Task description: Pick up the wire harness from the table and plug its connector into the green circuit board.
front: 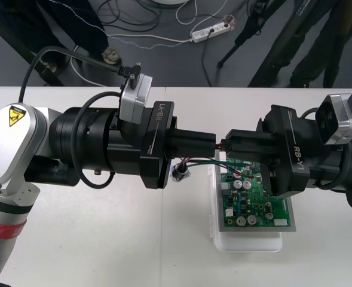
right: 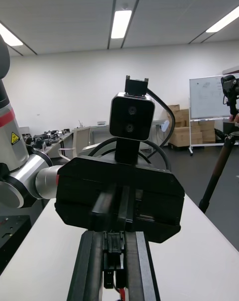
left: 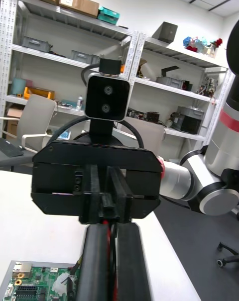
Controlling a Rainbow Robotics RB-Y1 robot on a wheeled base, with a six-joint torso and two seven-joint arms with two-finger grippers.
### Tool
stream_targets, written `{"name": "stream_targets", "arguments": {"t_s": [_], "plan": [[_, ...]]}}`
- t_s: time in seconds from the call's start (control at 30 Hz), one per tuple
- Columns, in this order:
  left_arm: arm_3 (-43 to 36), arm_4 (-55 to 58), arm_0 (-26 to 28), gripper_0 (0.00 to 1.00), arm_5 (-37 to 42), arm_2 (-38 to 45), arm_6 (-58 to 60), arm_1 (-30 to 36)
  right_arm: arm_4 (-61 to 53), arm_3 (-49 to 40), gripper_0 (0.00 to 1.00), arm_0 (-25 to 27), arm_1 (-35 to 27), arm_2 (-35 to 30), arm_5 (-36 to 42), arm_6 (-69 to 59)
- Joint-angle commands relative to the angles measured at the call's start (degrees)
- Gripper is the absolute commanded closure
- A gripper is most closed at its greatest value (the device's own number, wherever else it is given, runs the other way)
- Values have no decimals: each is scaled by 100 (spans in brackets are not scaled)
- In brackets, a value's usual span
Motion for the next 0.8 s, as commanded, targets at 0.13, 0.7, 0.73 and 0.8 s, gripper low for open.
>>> {"name": "stream_targets", "arguments": {"t_s": [0.13,0.7,0.73,0.8], "plan": [[-36,-27,67,100,274,-32,-498,-138,-106,-196,100,60,17,-110,-6,163],[-36,-9,31,100,274,-40,-507,-138,-106,-196,57,95,-53,-110,-6,101],[-36,-9,31,100,274,-32,-516,-138,-106,-196,32,95,-53,-110,3,92],[-36,0,31,100,266,-32,-524,-138,-106,-187,13,95,-62,-110,-6,83]]}}
